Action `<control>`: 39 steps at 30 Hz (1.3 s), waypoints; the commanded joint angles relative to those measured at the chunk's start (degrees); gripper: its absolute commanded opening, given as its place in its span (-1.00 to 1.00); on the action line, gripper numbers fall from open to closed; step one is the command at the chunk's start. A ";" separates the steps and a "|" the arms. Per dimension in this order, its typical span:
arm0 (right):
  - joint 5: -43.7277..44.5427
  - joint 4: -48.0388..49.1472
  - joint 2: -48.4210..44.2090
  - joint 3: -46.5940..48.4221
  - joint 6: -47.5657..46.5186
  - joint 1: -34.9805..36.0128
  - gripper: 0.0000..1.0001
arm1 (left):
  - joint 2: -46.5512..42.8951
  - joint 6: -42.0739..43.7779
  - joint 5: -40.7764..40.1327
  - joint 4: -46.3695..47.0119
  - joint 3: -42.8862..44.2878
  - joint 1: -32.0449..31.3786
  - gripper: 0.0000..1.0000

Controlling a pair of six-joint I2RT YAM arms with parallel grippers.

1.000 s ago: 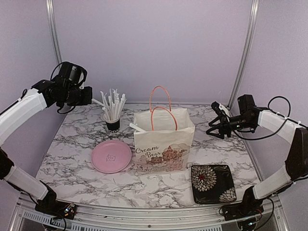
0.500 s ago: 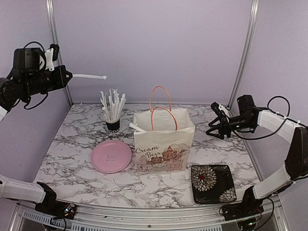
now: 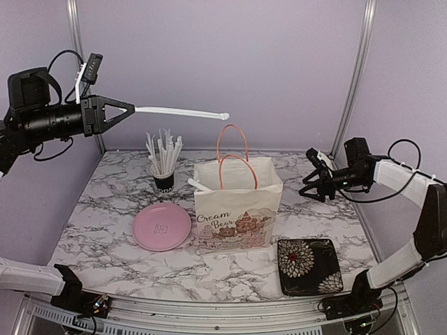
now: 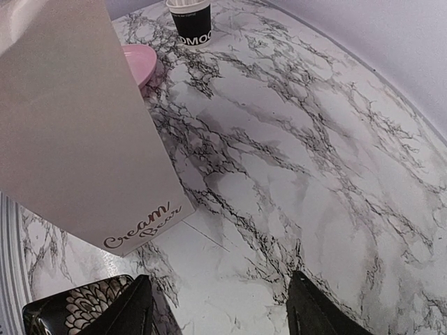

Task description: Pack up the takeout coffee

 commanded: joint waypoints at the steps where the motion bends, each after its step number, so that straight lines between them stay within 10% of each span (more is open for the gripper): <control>1: 0.48 -0.94 0.04 1.77 -0.72 0.36 0.26 | 0.83 0.39 6.05 3.94 -0.80 -4.44 -1.00; 30: 1.34 -1.37 0.39 1.77 -1.60 0.68 0.26 | 29.53 6.66 -5.38 -0.29 7.24 -16.63 -1.00; 39: 1.14 -1.45 0.33 1.82 -1.55 0.69 0.26 | 27.79 10.06 -17.23 -4.48 9.79 -16.89 0.01</control>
